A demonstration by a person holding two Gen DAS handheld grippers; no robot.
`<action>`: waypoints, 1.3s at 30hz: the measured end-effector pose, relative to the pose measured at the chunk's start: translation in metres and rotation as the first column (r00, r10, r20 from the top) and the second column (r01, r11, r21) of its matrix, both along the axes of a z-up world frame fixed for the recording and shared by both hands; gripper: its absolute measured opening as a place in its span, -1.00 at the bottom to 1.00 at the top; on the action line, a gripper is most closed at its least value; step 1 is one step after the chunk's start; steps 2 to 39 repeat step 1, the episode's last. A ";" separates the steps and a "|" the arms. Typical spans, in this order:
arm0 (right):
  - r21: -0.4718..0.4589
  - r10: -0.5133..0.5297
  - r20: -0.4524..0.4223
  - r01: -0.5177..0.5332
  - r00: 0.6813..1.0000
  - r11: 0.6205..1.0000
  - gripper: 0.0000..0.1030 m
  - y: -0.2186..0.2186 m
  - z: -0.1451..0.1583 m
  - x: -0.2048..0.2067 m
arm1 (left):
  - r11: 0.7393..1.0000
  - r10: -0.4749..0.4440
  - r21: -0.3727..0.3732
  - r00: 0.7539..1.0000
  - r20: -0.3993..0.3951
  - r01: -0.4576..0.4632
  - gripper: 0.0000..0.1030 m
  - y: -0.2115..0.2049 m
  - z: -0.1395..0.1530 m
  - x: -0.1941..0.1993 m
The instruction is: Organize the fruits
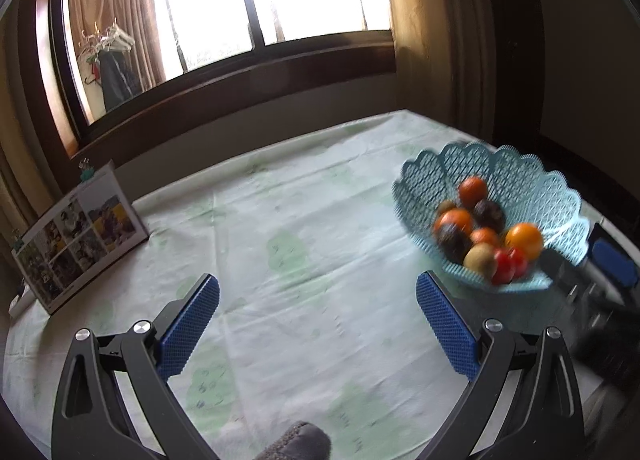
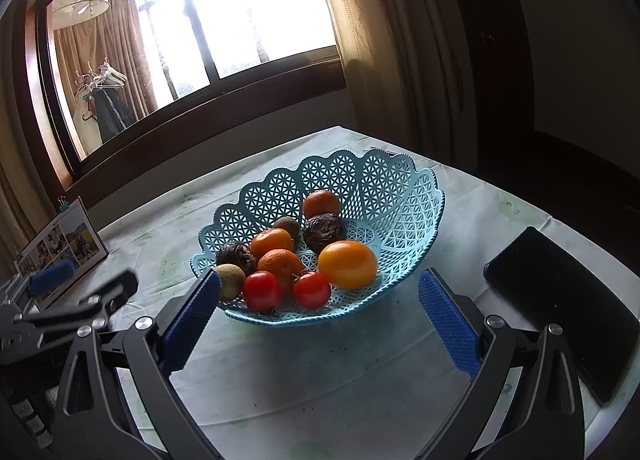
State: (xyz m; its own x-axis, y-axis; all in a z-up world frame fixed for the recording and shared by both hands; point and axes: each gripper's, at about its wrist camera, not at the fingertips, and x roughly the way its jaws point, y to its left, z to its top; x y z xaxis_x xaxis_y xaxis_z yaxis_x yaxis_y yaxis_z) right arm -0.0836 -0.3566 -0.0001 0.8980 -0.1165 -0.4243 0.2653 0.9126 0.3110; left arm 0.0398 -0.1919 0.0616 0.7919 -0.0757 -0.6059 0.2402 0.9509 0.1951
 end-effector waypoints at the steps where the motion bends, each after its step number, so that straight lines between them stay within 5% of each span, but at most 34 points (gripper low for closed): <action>1: -0.001 0.000 0.001 0.000 1.000 1.000 0.95 0.000 0.000 0.000 | 1.000 0.006 0.000 1.000 -0.012 -0.006 0.91 0.005 -0.002 -0.001; 39: -0.001 0.000 0.001 0.000 1.000 1.000 0.95 0.000 0.000 0.000 | 1.000 0.006 0.000 1.000 -0.012 -0.006 0.91 0.005 -0.002 -0.001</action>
